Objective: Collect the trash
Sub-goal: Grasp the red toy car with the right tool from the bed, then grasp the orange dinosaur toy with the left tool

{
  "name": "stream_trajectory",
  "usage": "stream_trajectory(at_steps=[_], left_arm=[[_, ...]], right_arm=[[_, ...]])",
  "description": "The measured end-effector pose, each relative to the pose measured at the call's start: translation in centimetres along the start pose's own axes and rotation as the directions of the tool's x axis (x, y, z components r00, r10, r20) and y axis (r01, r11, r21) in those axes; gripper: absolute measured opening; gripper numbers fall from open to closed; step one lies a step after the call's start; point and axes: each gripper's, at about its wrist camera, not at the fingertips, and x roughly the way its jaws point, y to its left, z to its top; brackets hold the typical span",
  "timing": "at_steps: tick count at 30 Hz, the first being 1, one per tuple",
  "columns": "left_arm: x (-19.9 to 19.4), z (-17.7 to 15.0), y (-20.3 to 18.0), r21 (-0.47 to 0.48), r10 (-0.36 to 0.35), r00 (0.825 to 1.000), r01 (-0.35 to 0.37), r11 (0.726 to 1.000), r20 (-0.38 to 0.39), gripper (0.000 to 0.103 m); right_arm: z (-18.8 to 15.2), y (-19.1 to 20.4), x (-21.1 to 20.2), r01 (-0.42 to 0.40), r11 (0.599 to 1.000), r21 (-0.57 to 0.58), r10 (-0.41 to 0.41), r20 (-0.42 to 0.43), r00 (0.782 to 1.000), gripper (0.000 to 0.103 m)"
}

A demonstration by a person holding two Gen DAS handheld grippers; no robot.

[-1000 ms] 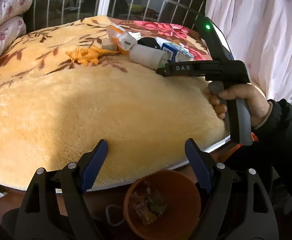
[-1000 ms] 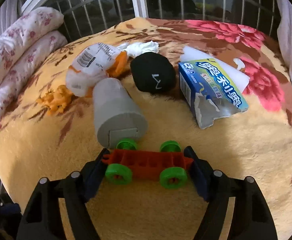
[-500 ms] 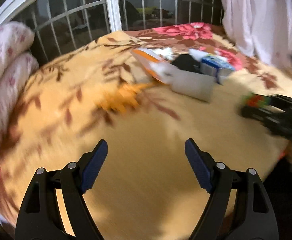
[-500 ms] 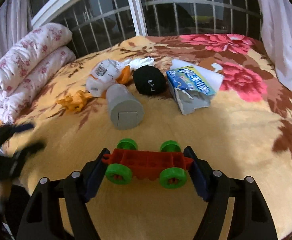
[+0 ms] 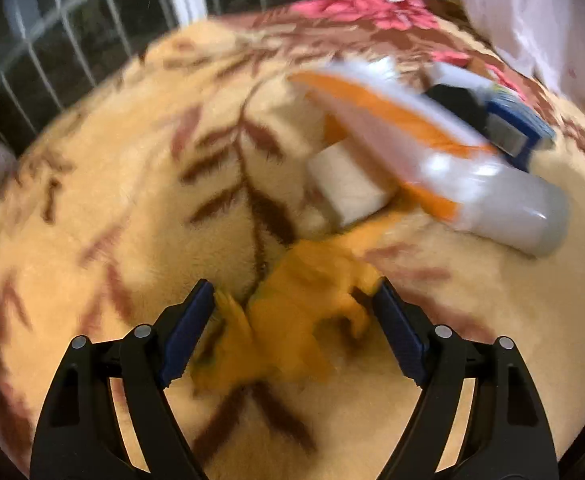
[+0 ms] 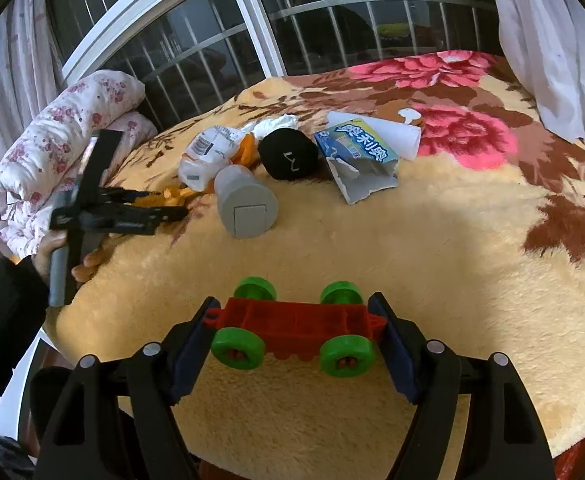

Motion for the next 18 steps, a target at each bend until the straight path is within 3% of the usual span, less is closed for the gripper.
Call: stream_trajectory(at_steps=[6,11,14,18], left_arm=[[-1.3,-1.1,-0.7,-0.046,0.066,0.997,-0.063,0.997,0.046,0.065],[-4.8,-2.9,-2.2,-0.123,0.044,0.991,-0.028,0.992,0.126,0.065],[-7.4,-4.8,-4.3,-0.146,0.053,0.984,-0.028,0.989,0.168,0.065],[-9.3,-6.8,-7.4,-0.148,0.114,0.977,-0.088,0.985,0.180,0.065]], right_arm=[[-0.2,0.1,0.1,0.005,1.000,0.007,-0.005,0.006,1.000,0.074],[-0.3,0.6,-0.9,-0.010,1.000,0.000,0.010,0.015,1.000,0.074],[-0.5,1.3,-1.9,-0.016,1.000,-0.019,0.016,0.029,0.999,0.074],[-1.0,2.4,-3.1,-0.029,0.999,-0.035,0.030,0.040,0.999,0.074]])
